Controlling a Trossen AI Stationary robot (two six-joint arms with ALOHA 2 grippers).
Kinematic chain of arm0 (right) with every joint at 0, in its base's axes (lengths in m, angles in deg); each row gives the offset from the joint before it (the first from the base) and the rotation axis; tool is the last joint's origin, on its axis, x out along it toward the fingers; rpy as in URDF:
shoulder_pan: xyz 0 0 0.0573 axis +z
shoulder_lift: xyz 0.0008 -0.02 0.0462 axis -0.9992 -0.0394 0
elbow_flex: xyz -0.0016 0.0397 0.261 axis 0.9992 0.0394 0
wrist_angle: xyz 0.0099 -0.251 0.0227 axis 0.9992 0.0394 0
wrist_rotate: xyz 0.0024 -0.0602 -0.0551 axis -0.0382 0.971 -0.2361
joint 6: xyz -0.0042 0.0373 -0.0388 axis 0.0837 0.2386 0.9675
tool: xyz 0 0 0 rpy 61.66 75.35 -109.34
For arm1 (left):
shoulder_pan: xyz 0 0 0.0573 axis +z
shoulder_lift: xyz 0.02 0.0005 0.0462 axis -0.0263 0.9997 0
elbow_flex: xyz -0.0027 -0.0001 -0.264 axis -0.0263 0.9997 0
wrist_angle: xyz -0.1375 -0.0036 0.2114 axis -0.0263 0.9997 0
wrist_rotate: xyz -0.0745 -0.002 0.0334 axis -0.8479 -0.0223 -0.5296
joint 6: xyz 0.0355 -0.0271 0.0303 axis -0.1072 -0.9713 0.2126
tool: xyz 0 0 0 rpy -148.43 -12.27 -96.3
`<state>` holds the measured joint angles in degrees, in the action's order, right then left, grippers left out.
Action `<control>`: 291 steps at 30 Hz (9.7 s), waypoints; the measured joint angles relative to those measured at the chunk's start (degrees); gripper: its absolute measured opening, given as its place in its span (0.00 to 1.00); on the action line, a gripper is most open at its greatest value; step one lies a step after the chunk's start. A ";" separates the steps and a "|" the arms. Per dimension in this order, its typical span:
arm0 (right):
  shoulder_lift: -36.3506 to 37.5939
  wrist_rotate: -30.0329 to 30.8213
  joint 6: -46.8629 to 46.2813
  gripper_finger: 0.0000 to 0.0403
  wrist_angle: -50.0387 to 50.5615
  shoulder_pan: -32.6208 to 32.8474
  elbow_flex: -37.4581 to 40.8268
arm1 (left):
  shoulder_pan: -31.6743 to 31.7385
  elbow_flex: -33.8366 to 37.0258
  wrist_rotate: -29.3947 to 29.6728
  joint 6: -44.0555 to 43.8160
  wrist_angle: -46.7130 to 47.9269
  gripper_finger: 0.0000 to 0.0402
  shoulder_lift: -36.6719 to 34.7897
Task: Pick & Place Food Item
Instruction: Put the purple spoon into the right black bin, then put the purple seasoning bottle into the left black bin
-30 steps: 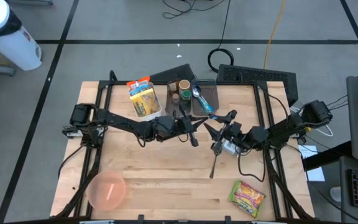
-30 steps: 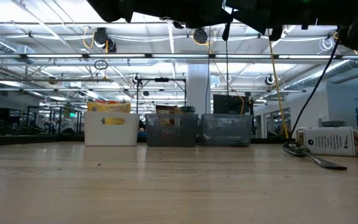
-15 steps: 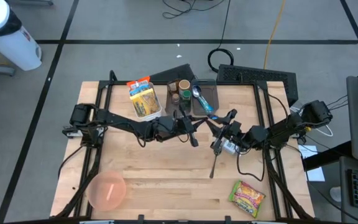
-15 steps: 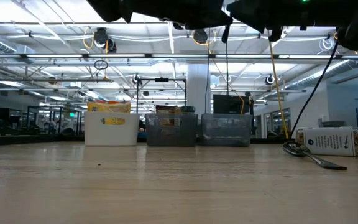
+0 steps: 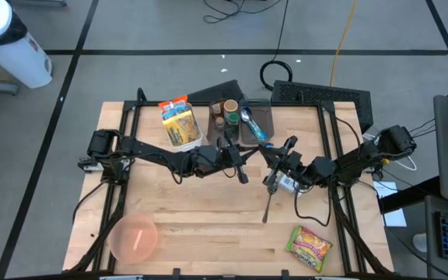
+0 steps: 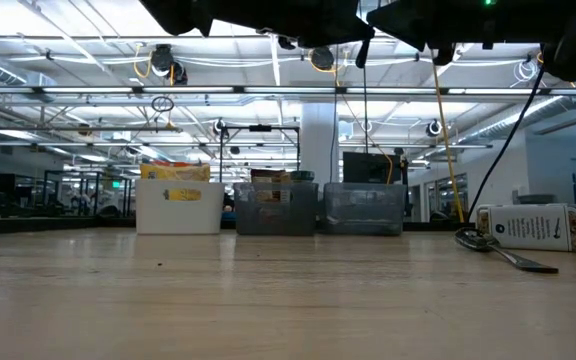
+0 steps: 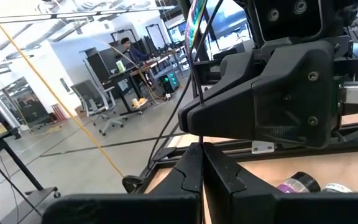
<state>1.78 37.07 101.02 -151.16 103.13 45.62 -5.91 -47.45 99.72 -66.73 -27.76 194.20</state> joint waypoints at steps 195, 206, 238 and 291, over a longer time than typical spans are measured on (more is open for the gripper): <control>-34.49 -54.42 -23.62 0.00 124.88 -55.49 -59.58 | 17.84 32.09 -41.65 -13.23 26.93 0.42 -41.79; -34.49 -54.24 -23.67 0.00 125.28 -55.84 -59.58 | 17.84 32.09 -41.64 -13.25 26.95 0.42 -41.79; -37.46 -51.49 -21.14 0.07 123.48 -55.41 -59.62 | 17.84 32.09 -41.66 -13.99 27.05 0.42 -41.79; 0.21 -51.63 -25.62 0.39 24.09 -15.76 -3.78 | 3.18 32.07 -27.15 -22.56 14.31 0.42 -36.82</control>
<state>1.99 -14.55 75.40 -127.06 87.37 41.84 -2.74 -15.38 72.57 -89.29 -13.45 157.38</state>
